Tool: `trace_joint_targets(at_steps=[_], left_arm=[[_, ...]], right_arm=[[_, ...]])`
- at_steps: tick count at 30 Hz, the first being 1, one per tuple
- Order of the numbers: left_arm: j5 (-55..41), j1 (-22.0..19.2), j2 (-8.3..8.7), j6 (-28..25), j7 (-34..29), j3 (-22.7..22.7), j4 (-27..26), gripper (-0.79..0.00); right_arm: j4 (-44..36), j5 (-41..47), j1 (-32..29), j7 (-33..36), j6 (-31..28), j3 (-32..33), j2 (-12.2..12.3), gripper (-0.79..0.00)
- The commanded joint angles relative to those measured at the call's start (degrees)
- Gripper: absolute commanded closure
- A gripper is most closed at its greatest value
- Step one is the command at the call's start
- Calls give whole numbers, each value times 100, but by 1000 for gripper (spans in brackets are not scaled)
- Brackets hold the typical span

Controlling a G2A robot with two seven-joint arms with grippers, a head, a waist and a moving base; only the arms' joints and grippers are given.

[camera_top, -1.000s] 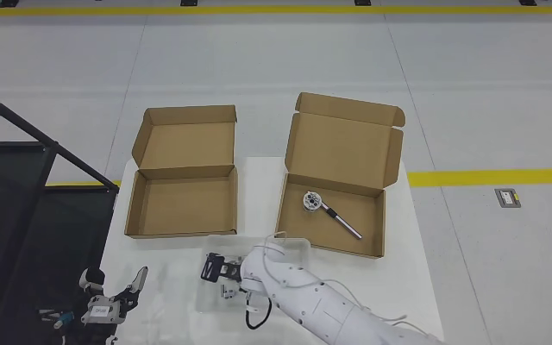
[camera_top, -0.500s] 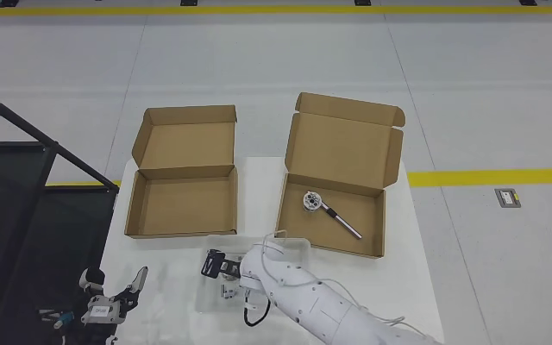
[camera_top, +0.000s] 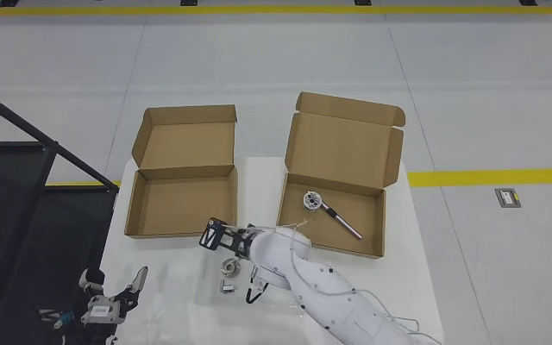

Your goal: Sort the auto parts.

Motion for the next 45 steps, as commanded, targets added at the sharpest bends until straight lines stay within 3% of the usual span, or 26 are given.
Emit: trace_joint_targets(at_steps=[1, 14, 18, 21, 26, 30, 33, 45], left_arm=[[0, 0, 0, 0, 0, 0, 0, -785], [0, 0, 0, 0, 0, 0, 0, -785], [0, 0, 0, 0, 0, 0, 0, -785], [0, 0, 0, 0, 0, 0, 0, -785], [0, 0, 0, 0, 0, 0, 0, -785], [0, 0, 0, 0, 0, 0, 0, -785], [0, 0, 0, 0, 0, 0, 0, -785], [0, 0, 0, 0, 0, 0, 0, -785]], right_arm=[[-83, -10, -21, 18, -24, 24, 13, 0], [-176, -173, -152, -203, 135, 74, 36, 0], [-769, -699, -448, -320, 690, 400, 138, 0], [-1360, -1365, -759, 47, 1095, 695, 247, 0], [-2097, -1676, -1204, 680, 859, 1273, 396, 0], [-1752, -1249, -1123, 1130, 402, 1602, 417, 0], [-1254, -806, -914, 1003, -98, 1695, 409, 0], [585, -595, -181, 427, -138, 1683, 320, 0]])
